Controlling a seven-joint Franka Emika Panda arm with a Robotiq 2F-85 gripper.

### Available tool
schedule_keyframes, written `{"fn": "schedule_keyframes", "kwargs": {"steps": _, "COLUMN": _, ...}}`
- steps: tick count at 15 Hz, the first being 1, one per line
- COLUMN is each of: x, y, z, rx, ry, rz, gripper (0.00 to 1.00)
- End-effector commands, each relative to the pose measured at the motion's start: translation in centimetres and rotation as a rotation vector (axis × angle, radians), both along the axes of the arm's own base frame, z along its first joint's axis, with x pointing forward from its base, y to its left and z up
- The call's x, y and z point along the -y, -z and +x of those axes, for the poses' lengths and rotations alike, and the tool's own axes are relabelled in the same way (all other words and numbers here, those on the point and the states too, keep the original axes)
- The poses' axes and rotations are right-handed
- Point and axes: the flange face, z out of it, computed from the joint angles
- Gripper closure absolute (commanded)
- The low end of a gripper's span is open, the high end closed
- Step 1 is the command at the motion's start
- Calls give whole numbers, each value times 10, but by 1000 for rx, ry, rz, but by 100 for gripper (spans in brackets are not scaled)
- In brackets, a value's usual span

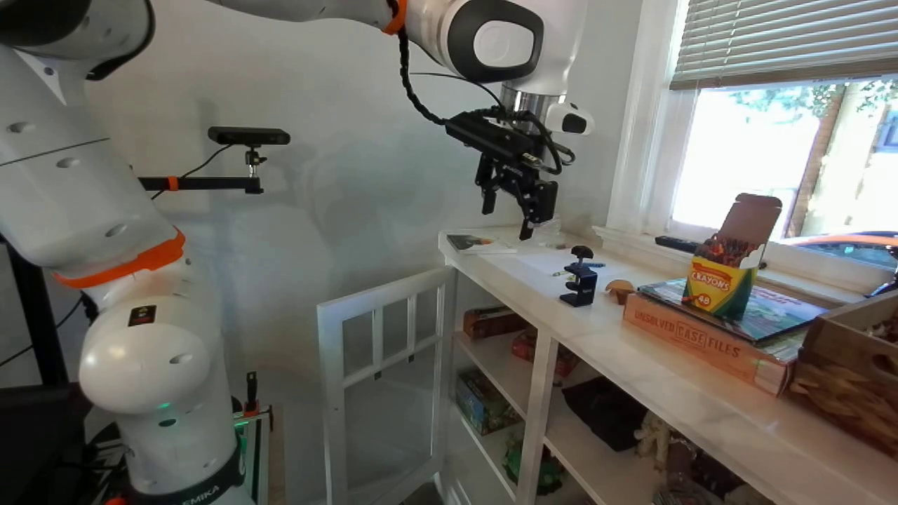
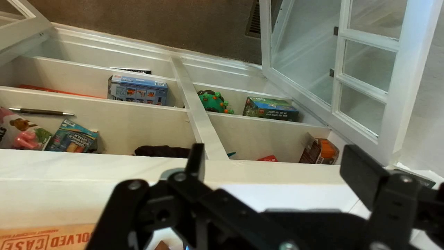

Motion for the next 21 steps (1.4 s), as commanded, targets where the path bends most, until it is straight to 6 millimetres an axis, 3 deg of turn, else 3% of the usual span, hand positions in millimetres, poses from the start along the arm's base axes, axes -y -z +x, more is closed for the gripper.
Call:
{"fn": "schedule_keyframes", "kwargs": {"steps": 1, "x": 0, "y": -1, "z": 0, "rx": -1, "ry": 0, "rz": 0, "gripper": 0}}
{"fn": "schedule_keyframes", "kwargs": {"steps": 14, "x": -2, "y": 2, "z": 5, "rx": 37, "ry": -37, "rz": -13, "gripper": 0}}
{"fn": "schedule_keyframes", "kwargs": {"steps": 21, "x": -45, "y": 16, "z": 33, "rx": 149, "ry": -276, "rz": -63, "gripper": 0}}
